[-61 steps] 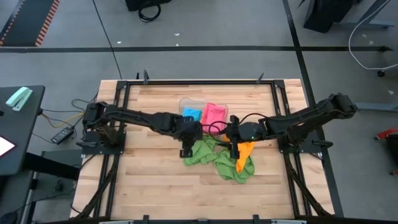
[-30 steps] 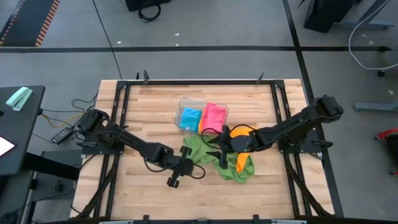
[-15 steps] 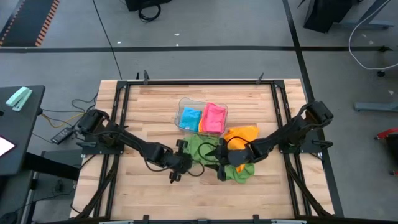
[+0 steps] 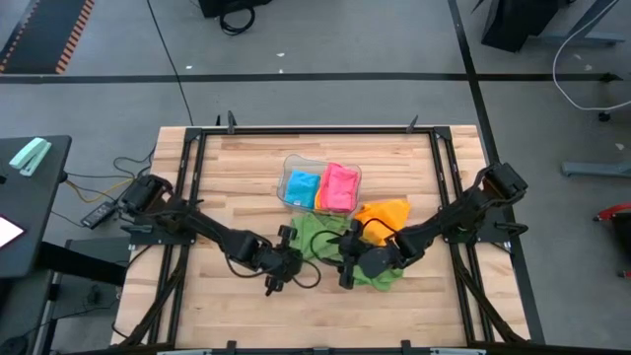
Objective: Fold microfiber towels
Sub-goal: Fold the top green microfiber cloth
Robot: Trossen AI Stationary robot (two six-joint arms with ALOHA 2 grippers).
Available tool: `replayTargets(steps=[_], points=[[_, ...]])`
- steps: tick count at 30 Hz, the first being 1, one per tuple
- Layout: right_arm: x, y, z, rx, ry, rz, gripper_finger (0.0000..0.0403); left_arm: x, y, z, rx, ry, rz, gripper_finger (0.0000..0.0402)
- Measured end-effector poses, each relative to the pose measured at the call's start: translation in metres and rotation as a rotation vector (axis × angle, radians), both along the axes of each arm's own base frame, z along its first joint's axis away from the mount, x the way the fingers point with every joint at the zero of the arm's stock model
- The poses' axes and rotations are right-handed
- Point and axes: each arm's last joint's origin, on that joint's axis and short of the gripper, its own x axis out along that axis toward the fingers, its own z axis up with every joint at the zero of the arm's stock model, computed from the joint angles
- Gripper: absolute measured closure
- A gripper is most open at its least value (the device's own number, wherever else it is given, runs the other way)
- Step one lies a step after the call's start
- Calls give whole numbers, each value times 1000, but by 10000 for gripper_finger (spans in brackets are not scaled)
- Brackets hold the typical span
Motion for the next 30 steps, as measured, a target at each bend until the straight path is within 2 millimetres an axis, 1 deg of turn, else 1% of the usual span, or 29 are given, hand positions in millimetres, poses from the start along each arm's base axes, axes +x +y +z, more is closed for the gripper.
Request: replayTargets(steps=[2,6,10,13,17,21,26,30], points=[[3,2,7,-3,-11,5,162,-3,-7,0,-5,-2,-13,385],[5,3,11,-13,-16,11,162,-9,-20,0,-32,-5,-22,383],[9,-5,11,-41,-2,1,162,-13,-33,2,-60,-38,-48,395],[13,-11,13,-7,3,3,162,-10,-41,6,-104,-108,-61,389],[17,-7,24,39,4,1,162,-6,-43,10,-148,-157,-41,368],[16,2,34,51,9,-24,162,-6,-43,10,-206,-163,29,360],[12,10,34,69,-9,-48,162,-6,-43,11,-226,-165,49,367],[10,13,33,95,-6,-60,162,-6,-43,11,-279,-170,106,379]])
